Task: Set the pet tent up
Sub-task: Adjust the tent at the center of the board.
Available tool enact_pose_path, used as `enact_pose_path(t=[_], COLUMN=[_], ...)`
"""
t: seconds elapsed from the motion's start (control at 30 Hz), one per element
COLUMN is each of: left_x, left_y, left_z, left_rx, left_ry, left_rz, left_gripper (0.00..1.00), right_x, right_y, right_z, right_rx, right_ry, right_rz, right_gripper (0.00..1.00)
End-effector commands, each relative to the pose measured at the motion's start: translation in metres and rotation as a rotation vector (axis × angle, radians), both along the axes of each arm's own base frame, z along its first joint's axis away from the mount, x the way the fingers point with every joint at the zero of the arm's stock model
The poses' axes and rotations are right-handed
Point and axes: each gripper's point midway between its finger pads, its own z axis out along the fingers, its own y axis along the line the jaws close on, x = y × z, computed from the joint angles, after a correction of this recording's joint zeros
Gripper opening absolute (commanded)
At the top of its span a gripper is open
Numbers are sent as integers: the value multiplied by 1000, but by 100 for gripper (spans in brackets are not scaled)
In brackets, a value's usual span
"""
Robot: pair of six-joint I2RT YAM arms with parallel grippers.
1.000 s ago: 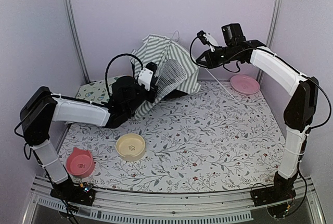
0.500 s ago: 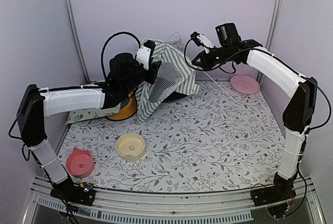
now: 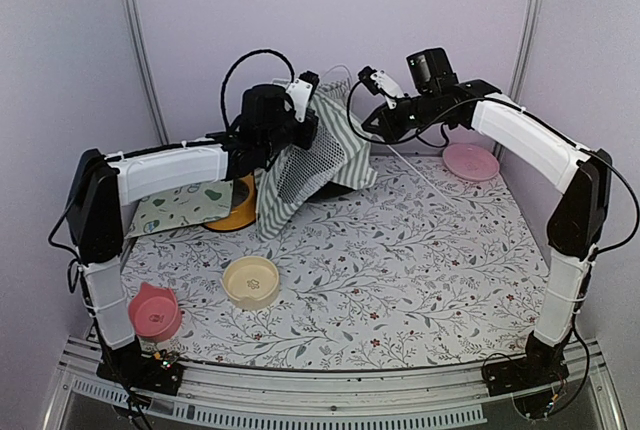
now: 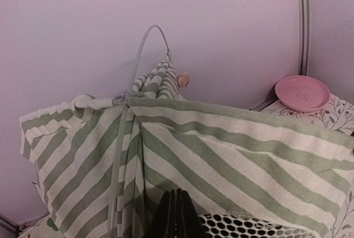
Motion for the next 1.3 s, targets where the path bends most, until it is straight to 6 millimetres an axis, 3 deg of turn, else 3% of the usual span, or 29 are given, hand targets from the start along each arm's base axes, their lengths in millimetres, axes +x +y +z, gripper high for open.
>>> enact_pose_path(t=[0.0, 0.2, 0.3, 0.37, 0.43, 0.5, 0.57, 0.63, 0.8, 1.0, 1.27], left_x=[4, -55, -67, -59, -50, -48, -49, -44, -6, 25, 42], left_y=[4, -29, -34, -29, -18, -6, 12, 34, 81, 81, 71], left_z=[-1, 19, 14, 11, 20, 40, 66, 87, 83, 62, 59], left_rx=[75, 21, 8, -9, -64, -140, -237, -357, -647, -911, -1005], left_ry=[-12, -72, -48, -27, -6, 9, 23, 65, 298, 502, 570], left_rz=[-19, -386, -453, -413, -353, -305, -247, -172, -51, -138, -165], left_gripper=[0, 0, 0, 0, 3, 26, 41, 44, 47, 48, 56], right_x=[-10, -3, -1, -2, -4, -7, -11, -14, -18, -28, -32], right_y=[-1, 0, 0, 1, 0, -3, -5, -5, -5, 12, 29], right_z=[15, 4, 3, 5, 4, 3, 1, -1, 2, 4, -4], right_rx=[23, 6, 15, 28, 37, 39, 40, 46, 66, 45, -17], right_ry=[-32, -27, -24, -19, -20, -25, -30, -39, -96, -201, -262], right_rz=[17, 9, 2, 1, 1, -3, 0, 5, -1, 11, 10], right_gripper=[0, 0, 0, 0, 0, 0, 0, 0, 0, 0, 0])
